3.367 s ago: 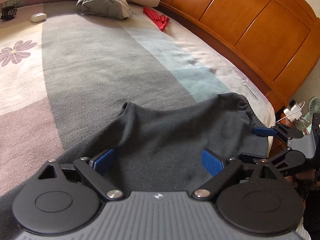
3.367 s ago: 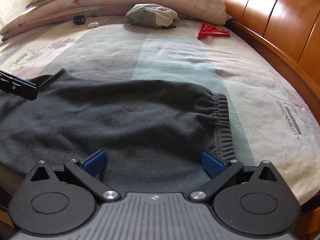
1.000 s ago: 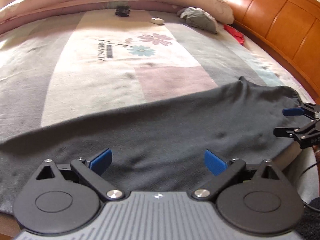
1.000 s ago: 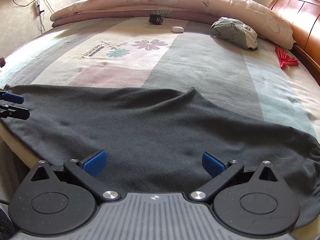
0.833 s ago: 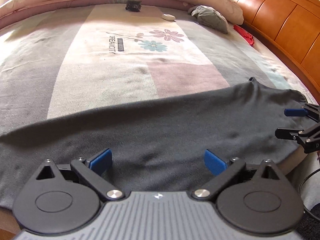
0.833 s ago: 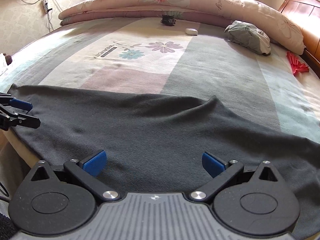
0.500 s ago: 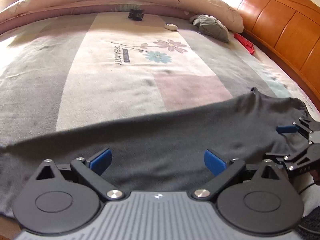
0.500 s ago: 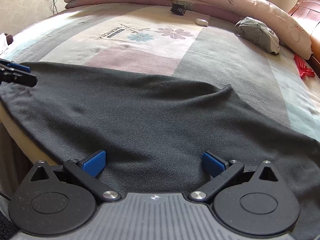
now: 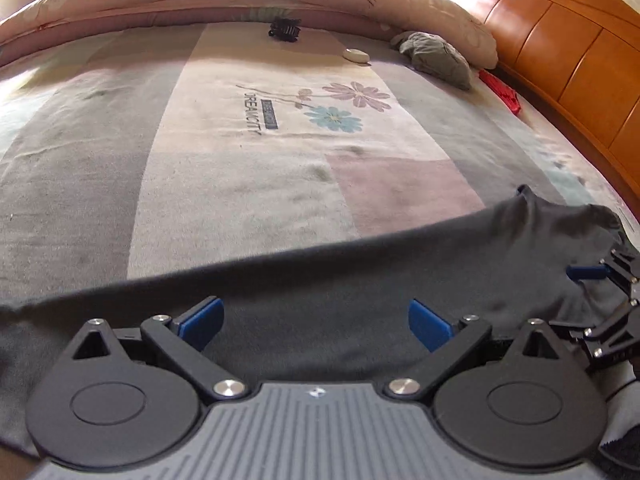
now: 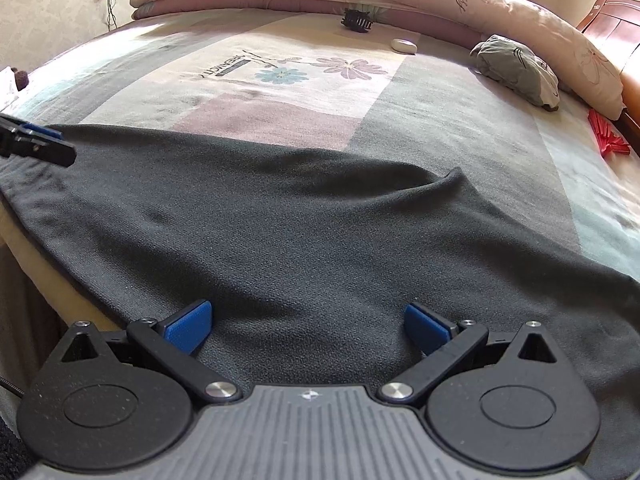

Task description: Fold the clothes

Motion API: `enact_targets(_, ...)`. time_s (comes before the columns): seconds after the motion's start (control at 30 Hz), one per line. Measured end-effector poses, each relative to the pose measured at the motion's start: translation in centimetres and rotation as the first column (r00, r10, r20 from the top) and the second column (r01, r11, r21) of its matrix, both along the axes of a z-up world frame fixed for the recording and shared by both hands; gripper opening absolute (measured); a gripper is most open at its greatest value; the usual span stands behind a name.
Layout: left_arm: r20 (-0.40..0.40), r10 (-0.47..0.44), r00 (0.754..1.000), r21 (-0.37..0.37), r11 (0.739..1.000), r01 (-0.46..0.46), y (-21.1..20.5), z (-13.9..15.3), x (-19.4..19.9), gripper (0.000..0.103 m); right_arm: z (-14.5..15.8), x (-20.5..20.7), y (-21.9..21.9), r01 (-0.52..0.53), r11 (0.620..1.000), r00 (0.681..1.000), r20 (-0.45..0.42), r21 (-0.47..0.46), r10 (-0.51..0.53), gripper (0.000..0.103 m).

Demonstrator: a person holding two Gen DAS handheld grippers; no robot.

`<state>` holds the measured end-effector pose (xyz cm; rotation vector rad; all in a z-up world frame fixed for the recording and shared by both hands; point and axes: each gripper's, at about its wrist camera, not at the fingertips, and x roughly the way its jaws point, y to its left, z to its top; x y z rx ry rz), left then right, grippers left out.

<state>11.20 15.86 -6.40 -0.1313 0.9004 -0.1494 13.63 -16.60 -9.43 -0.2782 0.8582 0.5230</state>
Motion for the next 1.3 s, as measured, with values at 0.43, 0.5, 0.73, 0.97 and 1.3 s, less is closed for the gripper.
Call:
enact_targets(0.43, -0.036, 0.077, 0.996, -0.024, 0.997, -0.078, 1.1, -0.4, -5.1, 0.099, 0.1, 0.0, 0.1, 0.003, 1.0, 1.0, -0.002, -0.003, -0.003, 0.103)
enact_targets(0.5, -0.058, 0.09, 0.994, -0.02, 0.996, -0.091, 1.6, -1.1, -5.5, 0.098, 0.2, 0.2, 0.2, 0.003, 1.0, 1.0, -0.009, -0.01, -0.003, 0.103)
enact_targets(0.73, 0.017, 0.164, 0.986, -0.011, 0.986, -0.164, 4.4, 0.7, -6.0, 0.098, 1.5, 0.6, 0.1, 0.04, 0.999, 0.999, -0.033, 0.032, -0.039, 0.103)
enact_targets(0.97, 0.003, 0.289, 0.957, -0.091, 0.953, -0.287, 7.5, -0.3, -8.2, 0.097, 3.6, 0.3, 1.4, 0.004, 0.999, 1.0, 0.013, 0.039, -0.005, 0.103)
enact_targets(1.3, 0.016, 0.518, 0.855, -0.339, 0.808, -0.483, 14.2, -0.5, -11.9, 0.097, 4.8, 0.3, 3.5, -0.037, 0.996, 0.999, 0.029, 0.083, 0.034, 0.103)
